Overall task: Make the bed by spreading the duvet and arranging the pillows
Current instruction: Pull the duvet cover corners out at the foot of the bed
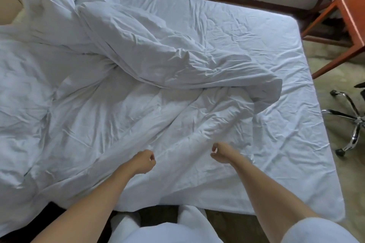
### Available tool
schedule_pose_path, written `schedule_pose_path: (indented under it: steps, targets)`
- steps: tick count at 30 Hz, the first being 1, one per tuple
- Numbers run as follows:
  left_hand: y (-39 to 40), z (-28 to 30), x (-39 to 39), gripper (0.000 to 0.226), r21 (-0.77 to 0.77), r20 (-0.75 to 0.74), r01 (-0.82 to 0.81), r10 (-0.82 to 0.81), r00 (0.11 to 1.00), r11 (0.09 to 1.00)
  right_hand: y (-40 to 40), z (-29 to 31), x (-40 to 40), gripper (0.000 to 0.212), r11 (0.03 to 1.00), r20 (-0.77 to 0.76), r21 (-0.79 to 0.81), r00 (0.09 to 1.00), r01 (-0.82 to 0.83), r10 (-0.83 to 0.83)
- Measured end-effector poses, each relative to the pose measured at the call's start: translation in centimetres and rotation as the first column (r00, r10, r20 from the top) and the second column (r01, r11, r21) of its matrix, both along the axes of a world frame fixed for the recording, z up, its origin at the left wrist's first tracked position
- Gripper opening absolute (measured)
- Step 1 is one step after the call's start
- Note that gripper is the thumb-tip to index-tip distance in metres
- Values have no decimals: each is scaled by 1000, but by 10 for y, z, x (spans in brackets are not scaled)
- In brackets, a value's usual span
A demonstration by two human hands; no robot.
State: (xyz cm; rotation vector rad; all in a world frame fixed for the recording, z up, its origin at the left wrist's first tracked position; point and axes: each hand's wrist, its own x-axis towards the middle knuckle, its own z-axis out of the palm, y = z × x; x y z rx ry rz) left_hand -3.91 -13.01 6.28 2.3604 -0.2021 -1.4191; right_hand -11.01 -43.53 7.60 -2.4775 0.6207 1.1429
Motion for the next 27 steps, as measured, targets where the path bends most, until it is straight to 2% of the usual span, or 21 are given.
schedule_pose_path:
  steps: [3,7,10,11,13,14,16,17,18,20,22,23,26,27]
  targets:
    - [-74,0,-22,26,-18,-31,36,-37,999,999,-63,-17,-14,40,992,22,49,993,115,-116]
    - [-160,4,-46,24,-35,-37,68,-70,997,997,-139,-36,-39,63,941,102,53,936,334,-338]
    - [-201,-1,-56,25,-32,-28,60,-61,998,998,-178,-63,-58,57,853,103,106,847,512,-521]
    - [-209,-4,-57,25,-26,-25,42,-43,999,999,-187,-76,-64,66,810,61,138,811,570,-581]
    - [-217,-7,-55,25,-4,-17,25,-25,1000,1000,-192,-99,-77,95,685,-52,220,710,694,-703]
    - [-218,-8,-55,24,9,-14,19,-19,1000,1000,-189,-112,-81,99,569,-101,278,613,774,-784]
    - [-218,-7,-57,21,23,4,-7,7,1000,1000,-175,-127,-82,86,337,-133,379,411,862,-902]
    - [-218,-6,-60,21,22,11,-26,25,1000,999,-167,-130,-79,74,247,-126,431,329,868,-936]
    - [-220,-3,-63,20,17,12,-51,51,999,999,-160,-130,-74,61,207,-111,466,289,860,-951]
    - [-222,2,-71,21,7,7,-101,101,995,995,-148,-119,-56,43,250,-82,495,331,832,-940]
    - [-225,7,-81,23,4,-3,-136,136,991,991,-132,-100,-38,36,318,-75,546,423,775,-903]
    - [-227,9,-87,35,5,-3,-134,134,991,991,-122,-84,-30,37,328,-78,580,452,746,-889]
    - [-241,17,-107,104,32,137,-110,104,985,993,-91,-30,-15,31,289,-81,694,471,659,-878]
    - [-246,20,-114,110,25,228,-160,150,962,987,-82,-12,-11,28,267,-80,729,467,630,-881]
